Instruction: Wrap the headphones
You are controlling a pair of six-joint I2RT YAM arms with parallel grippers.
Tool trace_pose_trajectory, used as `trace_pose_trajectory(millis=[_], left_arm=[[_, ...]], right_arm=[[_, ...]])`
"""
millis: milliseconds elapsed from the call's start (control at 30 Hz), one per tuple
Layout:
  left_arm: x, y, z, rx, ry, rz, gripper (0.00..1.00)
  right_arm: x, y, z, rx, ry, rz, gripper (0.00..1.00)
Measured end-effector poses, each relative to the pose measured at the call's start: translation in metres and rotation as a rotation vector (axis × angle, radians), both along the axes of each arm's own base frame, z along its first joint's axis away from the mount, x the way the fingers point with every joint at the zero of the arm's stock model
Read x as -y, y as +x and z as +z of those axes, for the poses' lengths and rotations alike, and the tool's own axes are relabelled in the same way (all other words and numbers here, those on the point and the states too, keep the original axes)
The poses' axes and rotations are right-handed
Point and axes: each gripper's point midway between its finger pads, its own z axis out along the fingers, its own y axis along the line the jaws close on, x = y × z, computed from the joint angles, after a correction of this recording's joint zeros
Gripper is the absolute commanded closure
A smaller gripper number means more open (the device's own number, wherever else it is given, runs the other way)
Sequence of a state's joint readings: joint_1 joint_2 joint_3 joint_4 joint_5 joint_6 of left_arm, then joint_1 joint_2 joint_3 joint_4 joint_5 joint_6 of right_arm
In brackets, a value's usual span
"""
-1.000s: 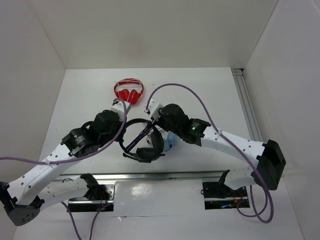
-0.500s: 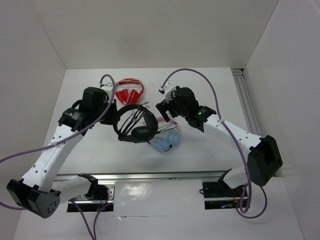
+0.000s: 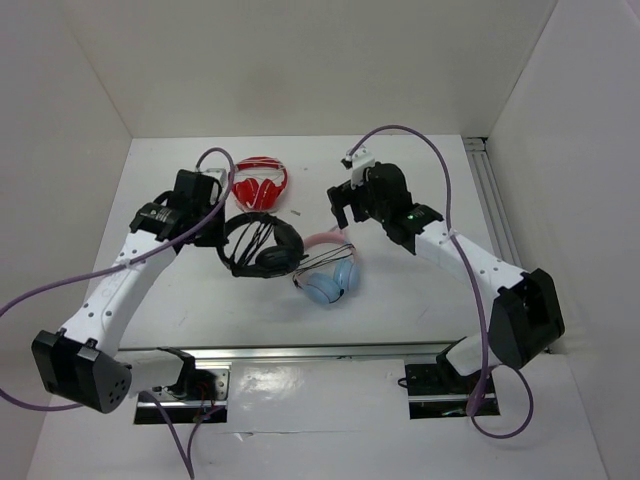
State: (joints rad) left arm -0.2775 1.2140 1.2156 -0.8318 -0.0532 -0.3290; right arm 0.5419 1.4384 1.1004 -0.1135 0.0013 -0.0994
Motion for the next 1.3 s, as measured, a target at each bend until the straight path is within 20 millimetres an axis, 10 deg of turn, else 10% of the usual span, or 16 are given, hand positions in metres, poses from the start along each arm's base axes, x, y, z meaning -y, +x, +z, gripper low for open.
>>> trace_pose_trajectory(millis=[333, 733, 1300], left_arm=[[-0.028, 0.002, -0.038, -0.111, 0.335, 0.126, 1.00], [-0.016, 0.007, -0.029, -0.111, 0.371, 0.113, 1.00], [-0.139, 0.000, -0.085, -0.181, 0.186, 0.750, 1.00]], right_arm=[[-0.001, -0.004, 0.016, -0.013, 0.099, -0.041, 0.01], [-0.039, -0.020, -0.008, -0.087, 0.108, 0.045, 0.01], [-0.075, -0.110, 0.046, -0.001, 0.230, 0.175, 0.01]])
